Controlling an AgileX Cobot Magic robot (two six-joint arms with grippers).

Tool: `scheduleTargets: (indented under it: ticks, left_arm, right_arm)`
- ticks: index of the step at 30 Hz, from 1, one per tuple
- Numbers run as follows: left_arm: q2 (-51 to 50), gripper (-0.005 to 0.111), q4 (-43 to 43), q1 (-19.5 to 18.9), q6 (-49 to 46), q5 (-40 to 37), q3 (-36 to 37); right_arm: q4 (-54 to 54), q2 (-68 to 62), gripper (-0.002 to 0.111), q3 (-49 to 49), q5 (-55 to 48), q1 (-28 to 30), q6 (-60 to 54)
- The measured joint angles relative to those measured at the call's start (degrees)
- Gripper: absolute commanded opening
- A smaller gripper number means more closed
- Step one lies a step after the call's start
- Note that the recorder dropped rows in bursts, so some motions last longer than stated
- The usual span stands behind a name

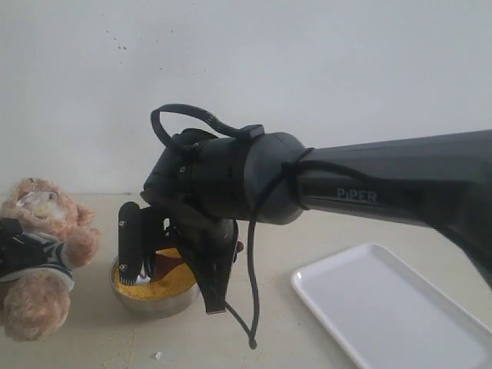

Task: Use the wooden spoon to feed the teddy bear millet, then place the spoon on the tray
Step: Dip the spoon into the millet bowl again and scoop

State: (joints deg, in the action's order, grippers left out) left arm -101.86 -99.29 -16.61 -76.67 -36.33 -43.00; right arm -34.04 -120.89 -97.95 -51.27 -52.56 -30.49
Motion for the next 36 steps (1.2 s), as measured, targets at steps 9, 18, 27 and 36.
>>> scheduleTargets:
  ticks: [9, 18, 27, 36]
  left_arm:
    - [0.0, 0.004, 0.0, 0.0, 0.0, 0.0, 0.0]
    - [0.0, 0.004, 0.0, 0.0, 0.0, -0.6, 0.0]
    - [0.0, 0.004, 0.0, 0.0, 0.0, -1.1, 0.0]
    - [0.0, 0.004, 0.0, 0.0, 0.0, -1.4, 0.0]
  right_arm:
    - [-0.9, -1.8, 0.0, -0.1, -1.7, -0.2, 3.1]
    - [4.3, -1.8, 0.0, -0.1, -0.5, -0.5, 11.6]
    - [7.3, -1.8, 0.0, -0.1, -0.5, -0.5, 11.7]
    - [8.1, 0.4, 0.0, -0.1, -0.5, -0.5, 17.1]
